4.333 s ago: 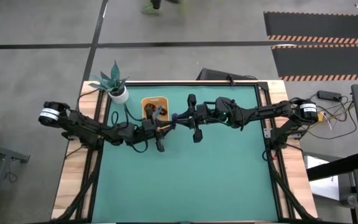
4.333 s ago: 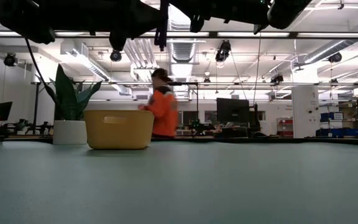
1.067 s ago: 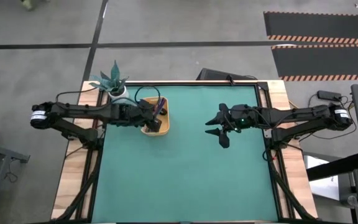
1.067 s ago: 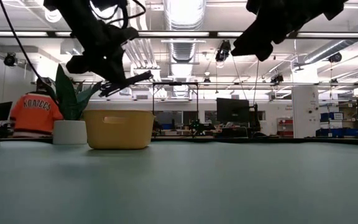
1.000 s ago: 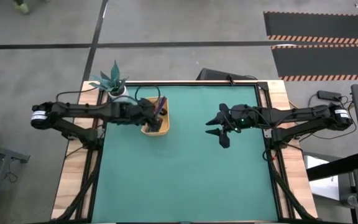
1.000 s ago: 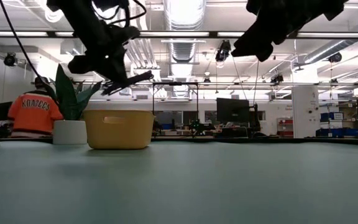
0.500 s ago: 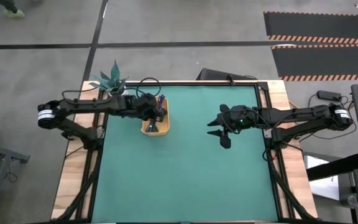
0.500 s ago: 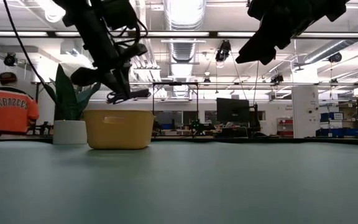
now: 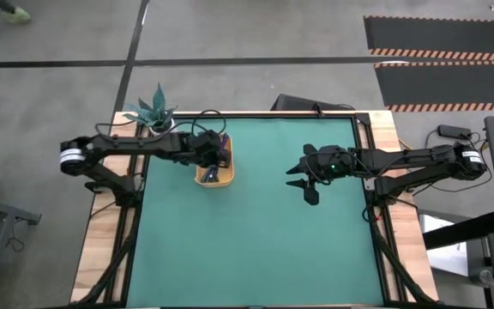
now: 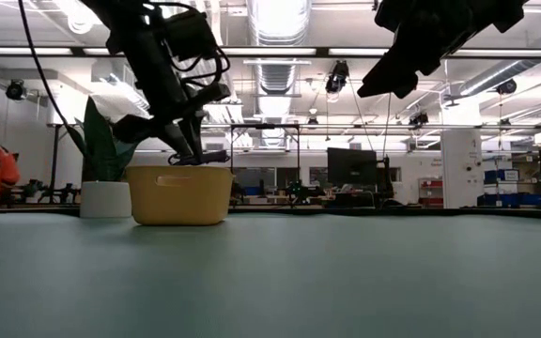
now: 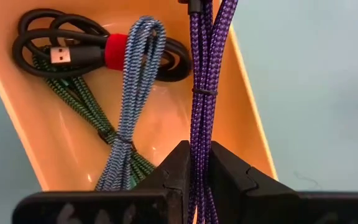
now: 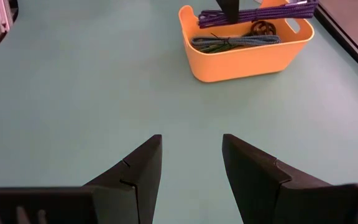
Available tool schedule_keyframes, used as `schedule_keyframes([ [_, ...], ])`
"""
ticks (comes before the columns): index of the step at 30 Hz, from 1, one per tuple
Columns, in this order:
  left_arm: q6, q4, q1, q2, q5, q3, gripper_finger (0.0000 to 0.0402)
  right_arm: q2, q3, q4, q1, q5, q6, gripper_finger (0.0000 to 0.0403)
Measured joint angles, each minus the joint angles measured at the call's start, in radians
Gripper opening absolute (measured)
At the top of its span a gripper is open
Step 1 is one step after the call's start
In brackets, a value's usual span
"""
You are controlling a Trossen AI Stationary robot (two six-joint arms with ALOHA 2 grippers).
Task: Pick and place USB-C Cables
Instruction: Put the purple USB cable into the yellow bin
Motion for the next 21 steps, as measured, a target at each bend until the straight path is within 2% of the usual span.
schedule_keyframes([
  [21, -0.066, 0.007, 0.014, 0.056, 0.0, -0.003, 0.0028, 0.0, -0.006, -0.005, 0.0, 0.001, 0.002, 0.016],
])
